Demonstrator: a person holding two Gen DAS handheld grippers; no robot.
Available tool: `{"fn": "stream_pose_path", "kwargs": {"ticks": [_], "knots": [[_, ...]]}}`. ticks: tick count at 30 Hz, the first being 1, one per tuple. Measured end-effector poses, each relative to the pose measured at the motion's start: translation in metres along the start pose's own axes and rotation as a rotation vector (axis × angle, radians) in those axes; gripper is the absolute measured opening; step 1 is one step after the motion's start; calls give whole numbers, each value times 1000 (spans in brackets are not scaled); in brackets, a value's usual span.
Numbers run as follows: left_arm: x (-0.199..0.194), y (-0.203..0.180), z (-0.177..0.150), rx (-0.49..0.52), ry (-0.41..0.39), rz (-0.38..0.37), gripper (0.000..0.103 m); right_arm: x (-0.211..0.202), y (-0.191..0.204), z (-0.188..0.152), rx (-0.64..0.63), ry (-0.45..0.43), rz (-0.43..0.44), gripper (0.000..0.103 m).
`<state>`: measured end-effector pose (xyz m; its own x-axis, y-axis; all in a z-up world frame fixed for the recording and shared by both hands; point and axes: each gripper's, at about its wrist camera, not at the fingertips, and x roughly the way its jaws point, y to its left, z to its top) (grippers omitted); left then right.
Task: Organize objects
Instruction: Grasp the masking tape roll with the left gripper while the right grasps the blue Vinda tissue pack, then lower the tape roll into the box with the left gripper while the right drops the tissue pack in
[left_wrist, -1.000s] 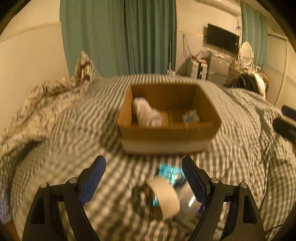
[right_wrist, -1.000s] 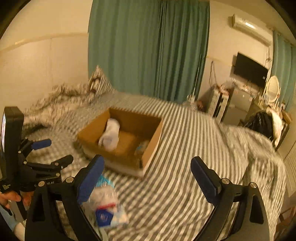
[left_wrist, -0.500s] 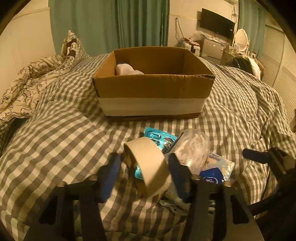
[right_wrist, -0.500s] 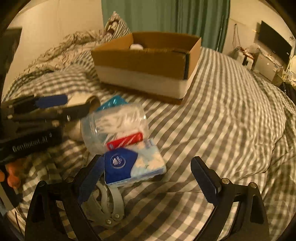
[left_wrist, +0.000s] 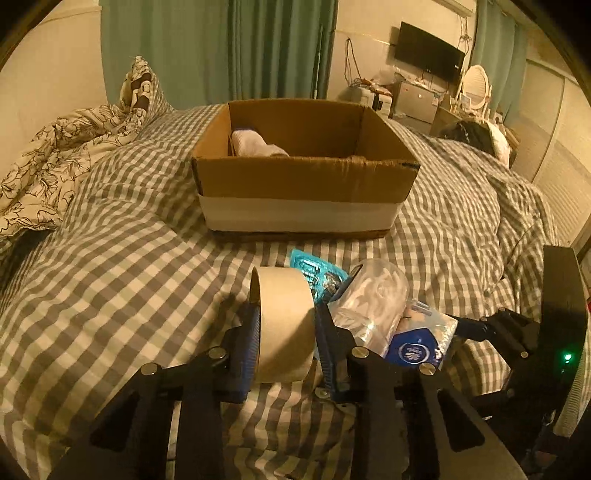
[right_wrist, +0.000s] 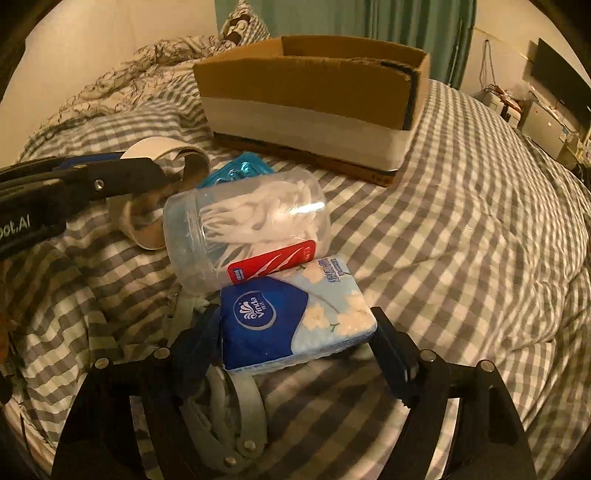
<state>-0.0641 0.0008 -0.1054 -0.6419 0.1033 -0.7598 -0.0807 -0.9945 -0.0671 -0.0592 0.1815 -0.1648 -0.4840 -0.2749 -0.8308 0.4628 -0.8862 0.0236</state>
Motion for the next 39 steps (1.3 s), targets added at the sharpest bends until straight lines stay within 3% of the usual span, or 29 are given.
{"fn": "stream_pose_path", "kwargs": {"ticks": [10, 21, 31, 39], "knots": [[-23, 3, 13, -3, -45, -7, 29, -61, -21, 5, 70, -126, -49, 76], [-59, 25, 76, -32, -191, 0, 29, -119, -23, 84, 27, -295, -84, 76], [-59, 32, 144, -5, -274, -6, 29, -124, -24, 164, -18, -380, -70, 76], [-8, 29, 182, 26, -237, -1, 29, -97, -40, 214, -10, -397, -65, 76]]}}
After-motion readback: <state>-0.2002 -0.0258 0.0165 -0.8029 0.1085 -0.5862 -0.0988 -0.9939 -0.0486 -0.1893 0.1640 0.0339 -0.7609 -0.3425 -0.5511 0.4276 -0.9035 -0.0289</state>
